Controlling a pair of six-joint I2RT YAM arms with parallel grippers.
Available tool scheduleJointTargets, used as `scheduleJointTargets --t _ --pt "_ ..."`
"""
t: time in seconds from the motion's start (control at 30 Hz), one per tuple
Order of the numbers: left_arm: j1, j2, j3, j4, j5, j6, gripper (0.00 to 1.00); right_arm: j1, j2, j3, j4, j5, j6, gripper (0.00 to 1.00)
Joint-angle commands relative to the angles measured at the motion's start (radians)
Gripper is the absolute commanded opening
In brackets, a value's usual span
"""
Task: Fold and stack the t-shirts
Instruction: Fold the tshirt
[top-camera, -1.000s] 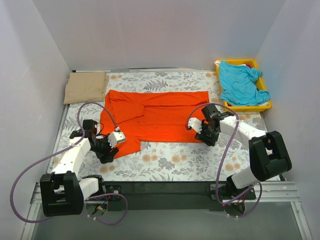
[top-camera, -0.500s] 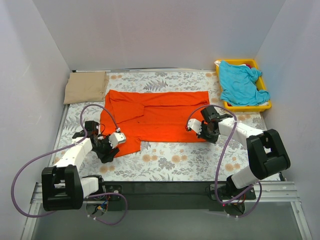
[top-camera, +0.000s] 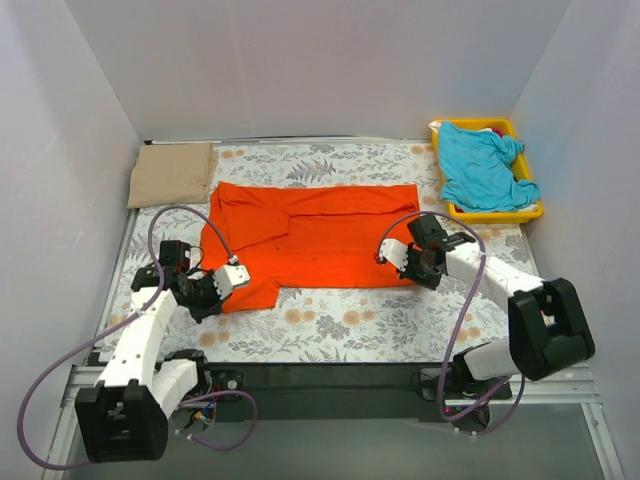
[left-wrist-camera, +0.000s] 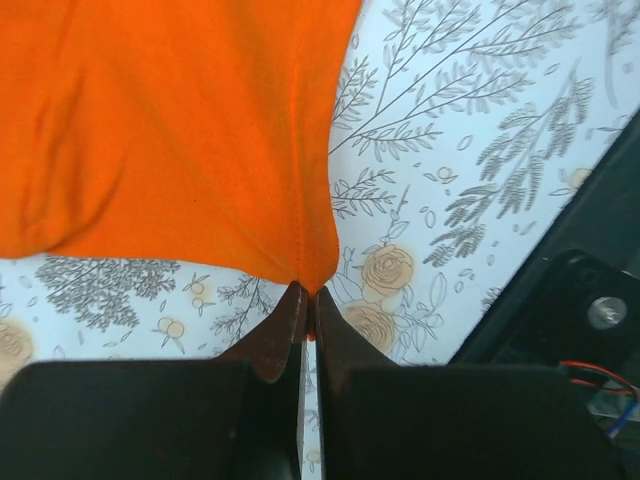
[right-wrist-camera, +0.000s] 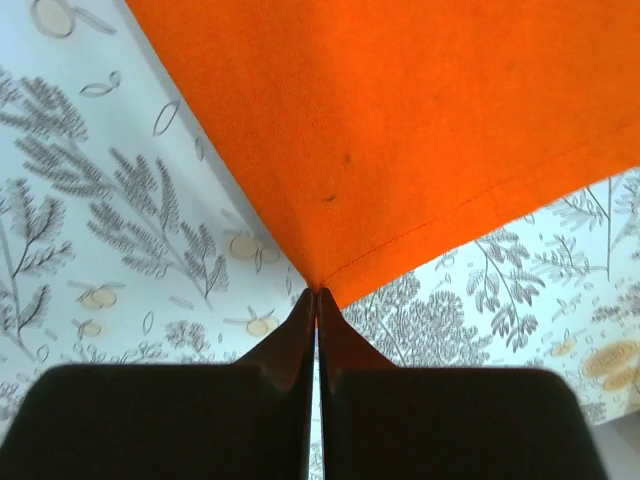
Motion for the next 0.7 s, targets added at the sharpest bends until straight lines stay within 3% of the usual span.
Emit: scheduleJointTargets --t 0.0,0.1,0.23,0.67 --pt "-0.003 -0.089 0.084 -0.194 0.077 0.018 0.00 0.001 -0.117 -0.029 -0.086 -0.020 -0.017 0.01" --pt "-0.003 -0.112 0.140 -0.251 0.098 -0.029 0.00 0.001 -0.170 -0.034 -0.114 -0.020 -0.025 0.01" --pt "0.005 -0.044 0.214 -0.189 0.093 -0.103 0.00 -0.019 -0.188 0.005 -0.123 -0.020 -0.048 0.01" --pt "0.011 0.400 0.587 0.177 0.129 -0.338 0.00 -0.138 0.128 0.353 -0.123 -0.086 -0.123 0.01"
